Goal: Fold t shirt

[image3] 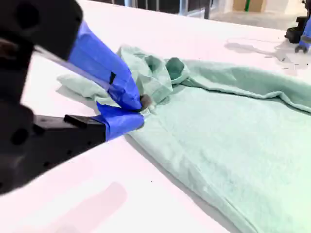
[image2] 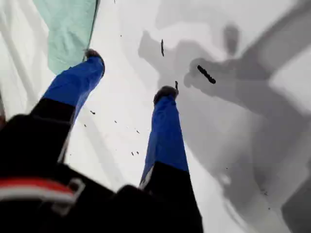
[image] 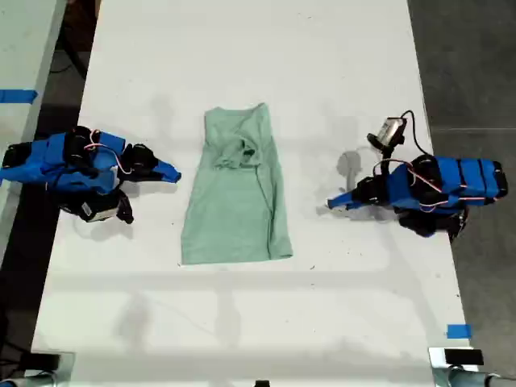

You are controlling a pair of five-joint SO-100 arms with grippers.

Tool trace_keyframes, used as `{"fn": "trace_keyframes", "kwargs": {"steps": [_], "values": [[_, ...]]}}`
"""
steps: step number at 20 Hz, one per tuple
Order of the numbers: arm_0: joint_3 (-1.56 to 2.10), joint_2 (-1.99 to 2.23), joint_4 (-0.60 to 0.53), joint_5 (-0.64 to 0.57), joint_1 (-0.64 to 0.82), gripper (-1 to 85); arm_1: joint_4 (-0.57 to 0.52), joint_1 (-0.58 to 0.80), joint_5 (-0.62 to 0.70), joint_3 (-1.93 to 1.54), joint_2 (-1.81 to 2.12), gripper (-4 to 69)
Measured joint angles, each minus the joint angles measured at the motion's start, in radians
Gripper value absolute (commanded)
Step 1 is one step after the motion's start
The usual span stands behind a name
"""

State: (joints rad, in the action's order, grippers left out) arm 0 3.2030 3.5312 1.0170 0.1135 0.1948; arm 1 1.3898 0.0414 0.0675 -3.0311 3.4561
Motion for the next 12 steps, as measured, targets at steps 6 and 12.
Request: {"fn": "trace_keyframes", "kwargs": {"steps": [6,12], "values": [[0.0,0.0,0.0,0.0,0.0,-0.1,0.0,-0.002,0.055,0.0,0.008,15.7],[0.0,0.0,0.0,0.002,-0.015,-0.2,0.0,-0.002,0.057,0.0,0.008,15.7]]}}
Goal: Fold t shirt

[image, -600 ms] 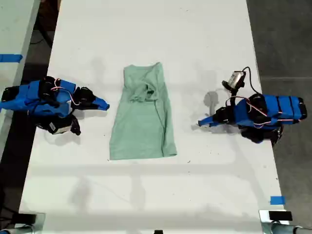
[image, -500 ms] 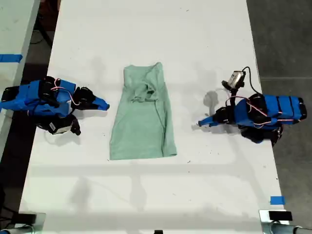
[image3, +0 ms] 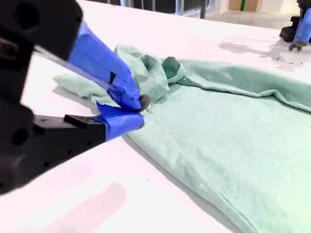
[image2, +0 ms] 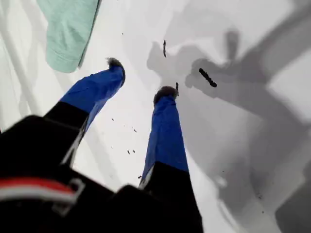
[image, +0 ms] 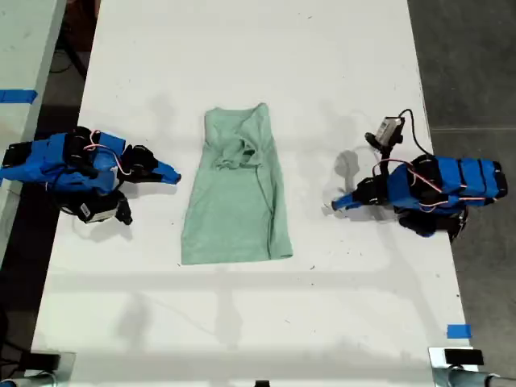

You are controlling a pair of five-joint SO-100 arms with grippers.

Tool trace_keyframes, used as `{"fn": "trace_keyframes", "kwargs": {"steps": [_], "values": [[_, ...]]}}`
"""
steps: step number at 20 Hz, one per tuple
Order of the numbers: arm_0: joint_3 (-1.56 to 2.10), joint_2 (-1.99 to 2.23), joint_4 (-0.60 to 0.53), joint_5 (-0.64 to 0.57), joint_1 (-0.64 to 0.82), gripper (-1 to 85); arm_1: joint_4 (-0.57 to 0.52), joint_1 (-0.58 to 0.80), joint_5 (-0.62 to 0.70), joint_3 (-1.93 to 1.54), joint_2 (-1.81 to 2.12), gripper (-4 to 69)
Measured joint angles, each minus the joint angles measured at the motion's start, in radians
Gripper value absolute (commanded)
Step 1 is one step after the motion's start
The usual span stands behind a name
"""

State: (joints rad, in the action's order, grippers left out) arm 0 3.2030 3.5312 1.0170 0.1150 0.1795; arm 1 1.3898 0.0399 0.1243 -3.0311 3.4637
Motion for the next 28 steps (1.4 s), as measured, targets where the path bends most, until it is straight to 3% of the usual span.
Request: {"fn": "trace_keyframes", "kwargs": {"steps": [3,5,6,8,12,16,22,28], "values": [[-0.023,-0.043,0.002,0.028,0.002,0.4,0.0,0.0,0.0,0.0,0.0,15.8],[-0.135,-0.249,0.037,0.146,-0.018,10.6,0.0,0.0,0.0,0.0,0.0,15.9],[-0.244,-0.411,0.089,0.224,-0.069,15.9,0.0,0.0,0.0,0.0,0.0,16.0],[-0.541,-0.77,0.253,0.33,-0.178,18.4,0.0,0.0,0.0,0.0,0.0,16.0],[-0.963,-1.187,0.387,0.345,-0.265,23.3,0.0,0.0,0.0,0.0,0.0,16.1],[-1.118,-1.47,0.376,0.383,-0.36,24.6,0.0,0.0,0.003,0.0,0.0,16.2],[-1.285,-1.822,0.275,0.428,-0.459,23.3,0.0,0.0,0.008,0.0,0.0,16.4],[-1.589,-2.135,0.325,0.477,-0.502,21.5,0.0,0.0,0.008,0.0,0.0,16.4]]}}
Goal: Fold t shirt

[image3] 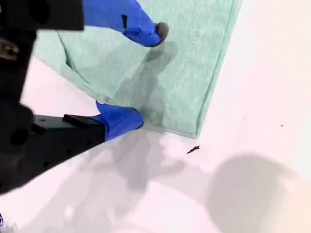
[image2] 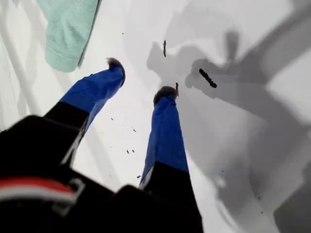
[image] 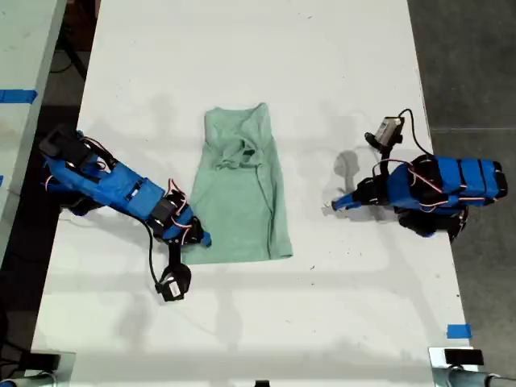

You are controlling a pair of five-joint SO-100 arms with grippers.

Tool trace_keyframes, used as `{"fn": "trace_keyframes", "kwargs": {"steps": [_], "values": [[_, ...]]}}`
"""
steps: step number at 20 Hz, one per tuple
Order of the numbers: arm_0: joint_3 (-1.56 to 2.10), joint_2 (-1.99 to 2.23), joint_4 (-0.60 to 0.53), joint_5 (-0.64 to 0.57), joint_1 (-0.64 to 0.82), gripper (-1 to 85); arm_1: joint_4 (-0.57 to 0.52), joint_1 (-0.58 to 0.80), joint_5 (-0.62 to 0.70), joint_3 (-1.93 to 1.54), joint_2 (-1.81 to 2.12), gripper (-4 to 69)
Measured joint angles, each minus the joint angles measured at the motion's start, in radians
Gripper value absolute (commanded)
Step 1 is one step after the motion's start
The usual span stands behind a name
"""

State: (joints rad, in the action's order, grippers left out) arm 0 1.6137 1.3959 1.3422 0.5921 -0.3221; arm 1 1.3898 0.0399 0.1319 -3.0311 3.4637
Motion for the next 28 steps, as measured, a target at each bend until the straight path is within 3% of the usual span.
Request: {"fn": "trace_keyframes", "kwargs": {"steps": [4,6,9,15,18,24,28], "values": [[-0.043,-0.132,-0.055,0.014,-0.014,18.2,0.0,0.0,0.002,0.0,0.0,16.4],[-0.087,-0.219,-0.083,-0.008,-0.011,-0.1,0.0,0.0,0.008,0.0,0.0,16.4],[-0.253,-0.347,-0.058,-0.043,-0.005,-0.1,0.0,0.0,0.008,0.0,0.0,16.4],[-0.603,-0.462,0.213,-0.054,-0.005,-0.1,0.0,0.0,0.011,0.0,0.0,16.4],[-0.614,-0.428,0.278,-0.089,-0.005,-0.1,0.0,0.0,0.011,0.0,0.0,16.4],[-0.644,-0.304,0.29,-0.17,0.034,-0.1,0.0,0.0,0.011,0.0,0.0,16.5],[-0.658,-0.284,0.206,-0.268,0.117,-0.1,0.0,0.0,0.011,0.0,0.0,16.5]]}}
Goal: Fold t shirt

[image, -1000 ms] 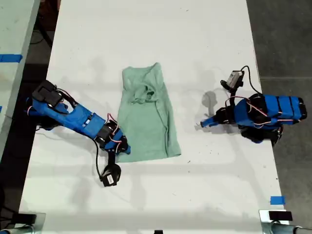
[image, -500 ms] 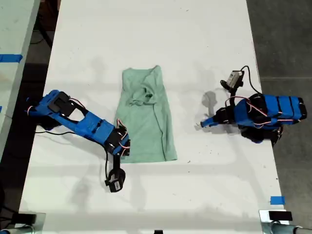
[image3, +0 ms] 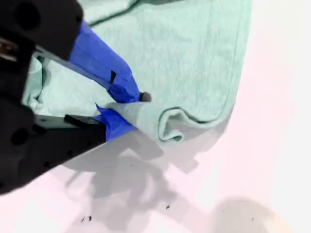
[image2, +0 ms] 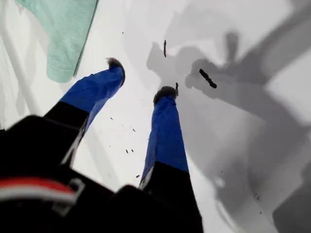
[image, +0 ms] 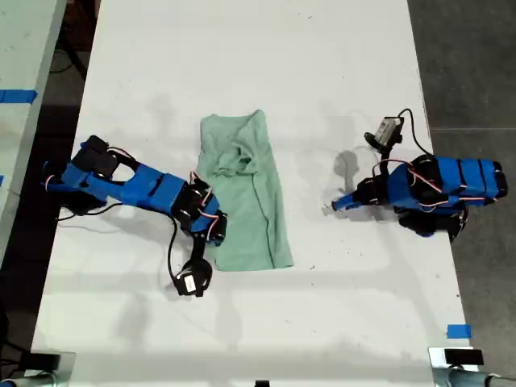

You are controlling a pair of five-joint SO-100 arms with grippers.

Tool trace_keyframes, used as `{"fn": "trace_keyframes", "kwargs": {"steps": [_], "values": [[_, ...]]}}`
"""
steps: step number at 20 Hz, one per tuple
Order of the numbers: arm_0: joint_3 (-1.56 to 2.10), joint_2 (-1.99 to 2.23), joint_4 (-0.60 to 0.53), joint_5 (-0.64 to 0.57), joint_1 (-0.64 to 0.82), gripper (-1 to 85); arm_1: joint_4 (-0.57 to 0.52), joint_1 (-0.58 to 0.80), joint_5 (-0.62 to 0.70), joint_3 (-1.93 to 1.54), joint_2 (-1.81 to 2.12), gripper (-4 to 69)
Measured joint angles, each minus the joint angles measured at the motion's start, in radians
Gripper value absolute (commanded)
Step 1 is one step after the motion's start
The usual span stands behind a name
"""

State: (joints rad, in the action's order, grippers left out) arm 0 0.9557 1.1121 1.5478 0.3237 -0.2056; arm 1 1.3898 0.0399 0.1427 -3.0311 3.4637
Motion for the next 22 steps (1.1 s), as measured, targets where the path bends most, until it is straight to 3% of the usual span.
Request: {"fn": "trace_keyframes", "kwargs": {"steps": [8,9,10,11,18,22], "values": [[0.0,-0.149,-0.245,-0.132,0.078,0.1,0.0,0.0,0.006,0.0,0.0,16.5],[0.0,-0.172,-0.281,-0.141,0.078,19.2,0.0,0.0,0.008,0.0,0.0,16.5],[-0.002,-0.184,-0.308,-0.15,0.078,27.2,0.0,0.0,0.008,0.0,0.0,16.6],[-0.002,-0.186,-0.322,-0.153,0.077,28.4,0.0,0.0,0.008,0.0,0.0,16.6],[-0.002,-0.149,-0.285,-0.195,0.071,30.1,0.0,0.0,0.008,0.0,0.0,16.6],[0.0,0.097,-0.081,-0.209,0.061,29.4,0.0,0.0,0.008,0.0,0.0,16.7]]}}
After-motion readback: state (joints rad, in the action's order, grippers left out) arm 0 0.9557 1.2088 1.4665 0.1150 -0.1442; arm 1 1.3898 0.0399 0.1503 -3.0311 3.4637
